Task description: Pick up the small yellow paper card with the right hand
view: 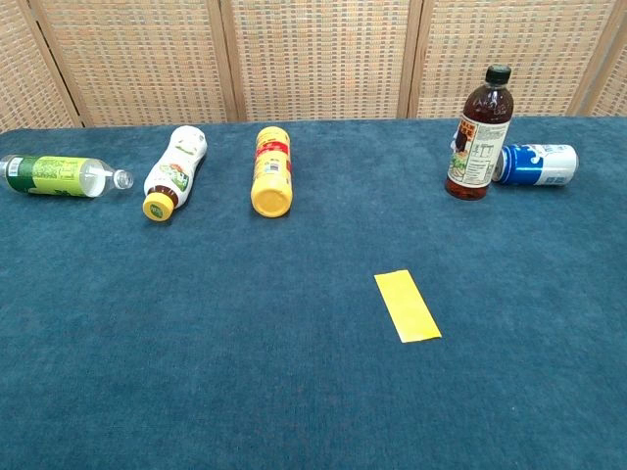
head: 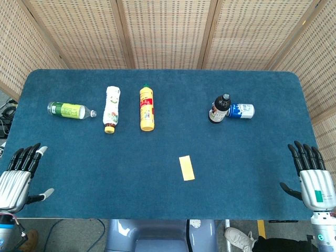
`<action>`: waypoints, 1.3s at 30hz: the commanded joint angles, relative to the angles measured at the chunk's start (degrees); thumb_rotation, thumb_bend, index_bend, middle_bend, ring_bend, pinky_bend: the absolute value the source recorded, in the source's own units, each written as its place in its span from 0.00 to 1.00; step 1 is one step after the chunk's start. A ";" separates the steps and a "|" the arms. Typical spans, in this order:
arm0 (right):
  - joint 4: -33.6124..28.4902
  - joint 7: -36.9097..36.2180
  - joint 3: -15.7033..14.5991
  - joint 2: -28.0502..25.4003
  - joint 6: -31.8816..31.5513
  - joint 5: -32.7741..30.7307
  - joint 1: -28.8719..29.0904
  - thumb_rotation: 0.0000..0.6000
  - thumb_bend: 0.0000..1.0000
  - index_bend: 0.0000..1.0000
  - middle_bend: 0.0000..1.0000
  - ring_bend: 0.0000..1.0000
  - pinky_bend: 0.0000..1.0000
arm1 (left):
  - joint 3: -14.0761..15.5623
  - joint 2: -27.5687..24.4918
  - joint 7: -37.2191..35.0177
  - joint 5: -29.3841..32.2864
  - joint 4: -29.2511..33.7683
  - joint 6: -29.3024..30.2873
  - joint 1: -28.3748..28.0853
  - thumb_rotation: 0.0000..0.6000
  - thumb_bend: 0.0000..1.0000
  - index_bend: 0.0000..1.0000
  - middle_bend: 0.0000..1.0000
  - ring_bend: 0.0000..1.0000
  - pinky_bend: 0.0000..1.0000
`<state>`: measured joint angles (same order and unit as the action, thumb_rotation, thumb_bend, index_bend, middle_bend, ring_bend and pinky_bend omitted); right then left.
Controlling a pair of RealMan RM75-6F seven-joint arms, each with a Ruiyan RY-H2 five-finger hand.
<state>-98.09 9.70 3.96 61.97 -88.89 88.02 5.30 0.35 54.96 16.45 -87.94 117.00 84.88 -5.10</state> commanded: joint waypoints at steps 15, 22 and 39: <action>-0.16 -3.29 1.02 3.18 20.41 4.41 14.35 1.00 0.00 0.00 0.00 0.00 0.00 | -1.60 0.11 0.57 3.19 0.06 -2.55 -1.63 1.00 0.00 0.00 0.00 0.00 0.00; 4.97 -2.11 2.70 10.94 32.35 2.45 23.60 1.00 0.00 0.07 0.00 0.00 0.00 | -2.96 0.85 1.82 7.37 -0.51 -3.89 -2.64 1.00 0.00 0.00 0.00 0.00 0.00; 12.57 6.15 2.47 24.20 41.30 -4.86 31.51 1.00 0.15 0.22 0.00 0.00 0.00 | -3.74 2.20 4.23 11.77 -1.21 -5.78 -4.23 1.00 0.00 0.00 0.00 0.00 0.00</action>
<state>-86.65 14.94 6.50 85.13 -47.56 83.58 36.25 -3.39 57.14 20.66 -76.19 115.80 79.13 -9.31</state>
